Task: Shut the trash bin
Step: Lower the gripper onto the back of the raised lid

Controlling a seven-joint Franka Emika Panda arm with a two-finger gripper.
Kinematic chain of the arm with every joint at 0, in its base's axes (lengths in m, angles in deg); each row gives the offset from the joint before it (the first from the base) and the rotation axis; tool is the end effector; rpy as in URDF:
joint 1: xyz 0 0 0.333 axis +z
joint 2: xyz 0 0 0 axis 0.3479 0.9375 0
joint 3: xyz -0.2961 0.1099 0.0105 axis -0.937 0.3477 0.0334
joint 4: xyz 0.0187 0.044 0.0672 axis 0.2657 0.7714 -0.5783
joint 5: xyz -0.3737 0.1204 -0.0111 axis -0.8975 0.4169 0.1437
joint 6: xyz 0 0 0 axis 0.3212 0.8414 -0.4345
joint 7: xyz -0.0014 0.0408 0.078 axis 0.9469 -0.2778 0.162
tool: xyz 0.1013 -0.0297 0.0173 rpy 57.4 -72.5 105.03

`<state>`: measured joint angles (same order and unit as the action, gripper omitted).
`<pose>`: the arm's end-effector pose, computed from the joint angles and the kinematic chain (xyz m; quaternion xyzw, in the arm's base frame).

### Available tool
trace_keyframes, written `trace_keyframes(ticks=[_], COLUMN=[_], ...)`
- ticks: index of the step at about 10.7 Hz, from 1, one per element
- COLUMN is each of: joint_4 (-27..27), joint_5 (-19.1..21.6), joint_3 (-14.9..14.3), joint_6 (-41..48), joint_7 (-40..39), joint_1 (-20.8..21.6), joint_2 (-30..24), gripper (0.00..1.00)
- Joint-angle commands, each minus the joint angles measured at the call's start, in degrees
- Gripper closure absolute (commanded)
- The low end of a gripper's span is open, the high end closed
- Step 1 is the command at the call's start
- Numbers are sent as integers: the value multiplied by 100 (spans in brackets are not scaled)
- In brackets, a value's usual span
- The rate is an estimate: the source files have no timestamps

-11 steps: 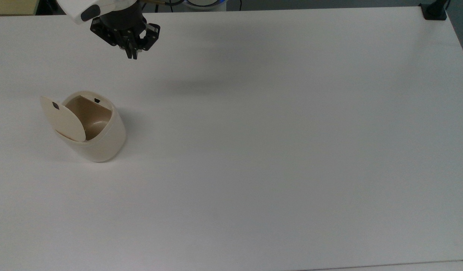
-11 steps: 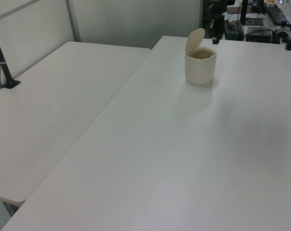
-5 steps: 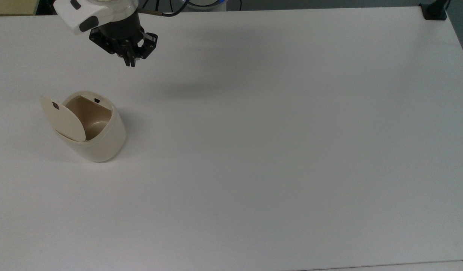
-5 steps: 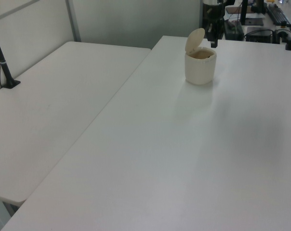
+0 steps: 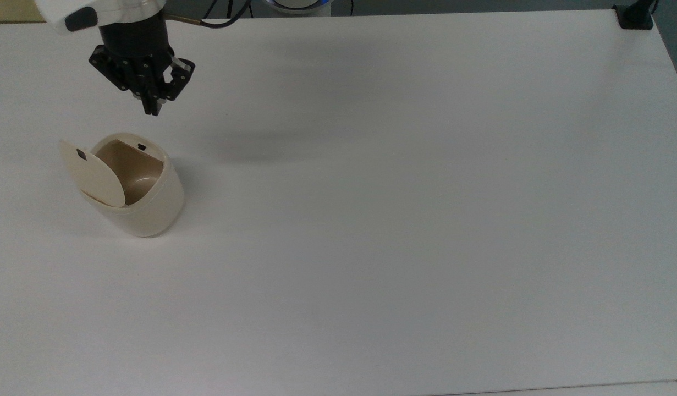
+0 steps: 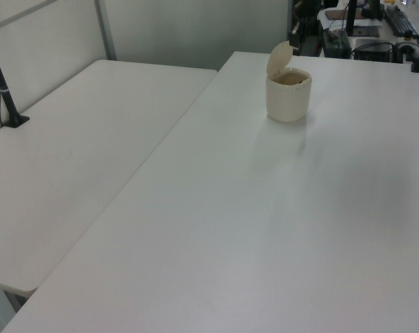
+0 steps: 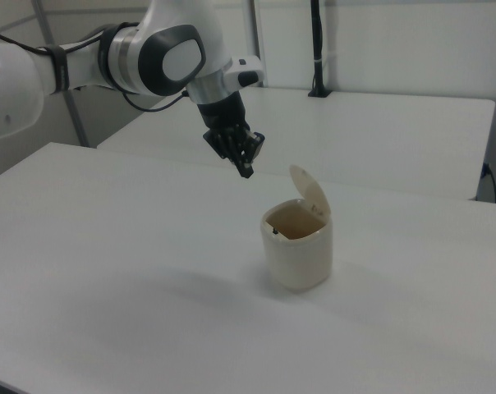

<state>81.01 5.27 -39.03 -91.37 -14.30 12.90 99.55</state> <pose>0.6299 -0.1257 0.5507 0.9930 -0.0585 0.0867 0.0548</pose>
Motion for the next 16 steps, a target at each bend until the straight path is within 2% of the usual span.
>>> trace_keyframes(ticks=[1, 5, 8, 11, 16], joint_4=[-250, -233, -224, -23, 5], joint_5=[66, 102, 49, 58, 128], joint_3=[-19, -27, -27, -19, 43], joint_6=[-744, -2511, -2813, -2673, -1127], joint_7=[-11, 68, 59, 24, -643], joint_1=[-255, -571, -633, -625, -607], joint_2=[163, 479, 734, 691, 700], gripper=[91, 90, 90, 90, 90])
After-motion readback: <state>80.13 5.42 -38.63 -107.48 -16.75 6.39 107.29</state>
